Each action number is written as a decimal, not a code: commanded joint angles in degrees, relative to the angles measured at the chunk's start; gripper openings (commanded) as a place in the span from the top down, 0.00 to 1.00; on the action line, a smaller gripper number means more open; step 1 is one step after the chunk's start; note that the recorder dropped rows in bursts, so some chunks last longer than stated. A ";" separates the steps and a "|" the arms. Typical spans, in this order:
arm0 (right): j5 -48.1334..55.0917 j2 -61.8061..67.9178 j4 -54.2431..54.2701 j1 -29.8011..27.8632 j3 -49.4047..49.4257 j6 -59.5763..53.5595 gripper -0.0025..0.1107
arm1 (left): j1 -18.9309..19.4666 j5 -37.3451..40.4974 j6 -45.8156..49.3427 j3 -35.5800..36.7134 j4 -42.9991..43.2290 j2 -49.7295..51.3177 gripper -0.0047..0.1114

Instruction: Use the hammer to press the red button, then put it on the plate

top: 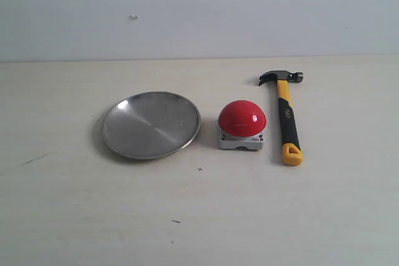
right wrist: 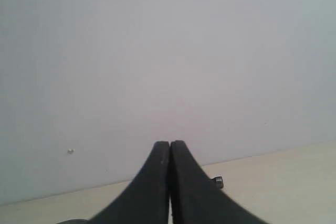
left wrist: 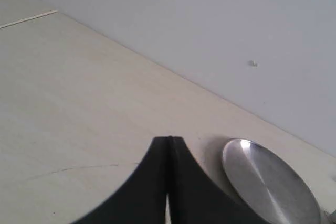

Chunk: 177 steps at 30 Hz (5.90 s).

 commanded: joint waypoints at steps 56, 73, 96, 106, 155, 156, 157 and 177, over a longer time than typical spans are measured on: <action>42.33 76.05 8.55 -0.31 -52.45 -13.02 0.92 | 0.15 -0.01 0.24 0.19 -0.56 -0.37 0.96; 54.45 89.87 2.29 -0.31 -66.80 -9.06 0.80 | 0.15 -0.01 0.24 0.19 -0.56 -0.37 0.96; 74.91 140.89 1.08 -0.31 -130.80 -1.87 0.44 | 0.15 -0.01 0.24 0.19 -0.56 -0.37 0.96; 74.91 148.60 -1.37 -0.31 -138.97 -0.58 0.44 | 0.15 -0.01 0.24 0.19 -0.56 -0.37 0.96; 70.79 150.45 -1.13 -0.31 -139.10 0.96 0.44 | 0.15 -0.01 0.24 0.19 -0.56 -0.37 0.96; 71.08 150.55 -1.13 -0.31 -139.10 0.81 0.44 | 0.15 -0.01 0.24 0.19 -0.56 -0.37 0.96; 71.21 150.55 -1.13 -0.31 -139.10 0.73 0.44 | 0.15 -0.01 0.24 0.19 -0.56 -0.37 0.96; 70.86 153.32 -0.58 -0.31 -139.10 0.47 0.45 | 0.15 -0.01 0.24 0.19 -0.56 -0.37 0.96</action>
